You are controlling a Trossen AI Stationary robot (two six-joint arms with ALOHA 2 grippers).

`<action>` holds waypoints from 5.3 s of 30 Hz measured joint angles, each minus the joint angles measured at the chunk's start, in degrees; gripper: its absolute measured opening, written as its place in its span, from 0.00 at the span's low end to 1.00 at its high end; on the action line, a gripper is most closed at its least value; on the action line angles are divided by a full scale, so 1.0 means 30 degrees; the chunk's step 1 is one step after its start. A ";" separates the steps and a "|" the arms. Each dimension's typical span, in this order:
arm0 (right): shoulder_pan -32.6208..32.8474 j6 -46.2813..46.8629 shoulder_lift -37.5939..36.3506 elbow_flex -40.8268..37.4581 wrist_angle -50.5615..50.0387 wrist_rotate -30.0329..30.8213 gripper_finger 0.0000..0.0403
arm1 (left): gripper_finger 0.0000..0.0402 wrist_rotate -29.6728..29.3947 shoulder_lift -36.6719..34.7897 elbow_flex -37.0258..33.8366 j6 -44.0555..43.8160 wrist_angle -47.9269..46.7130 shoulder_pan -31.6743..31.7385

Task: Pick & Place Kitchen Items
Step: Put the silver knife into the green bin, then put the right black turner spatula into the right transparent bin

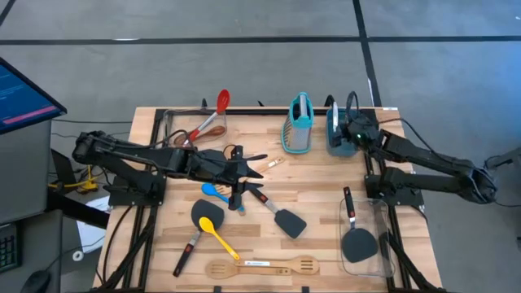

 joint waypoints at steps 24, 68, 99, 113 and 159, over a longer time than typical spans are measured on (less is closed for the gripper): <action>-0.4505 -0.0220 0.8290 0.0000 0.0211 -0.4469 0.07 | 0.26 0.0000 0.0000 -0.0007 0.0000 -0.0153 -0.0240; 1.2183 -0.1217 -0.3586 0.2322 0.1404 -0.6253 0.01 | 0.26 -0.0007 -0.0026 -0.0296 0.2157 -0.1003 -0.2246; 1.4720 -0.5198 0.6950 0.4141 0.7087 0.0829 0.00 | 0.26 -0.1764 -1.3939 -1.6411 0.0430 0.6171 -0.3228; 1.4358 -0.3074 1.3264 1.1820 0.0674 0.0669 0.00 | 0.26 -0.1690 -1.4047 -1.6910 0.0423 0.6082 -0.3226; 1.4489 0.5862 2.2487 1.7588 -0.4456 -0.7367 0.21 | 0.26 -0.1741 -1.4047 -1.6903 -0.1071 0.6295 -0.3225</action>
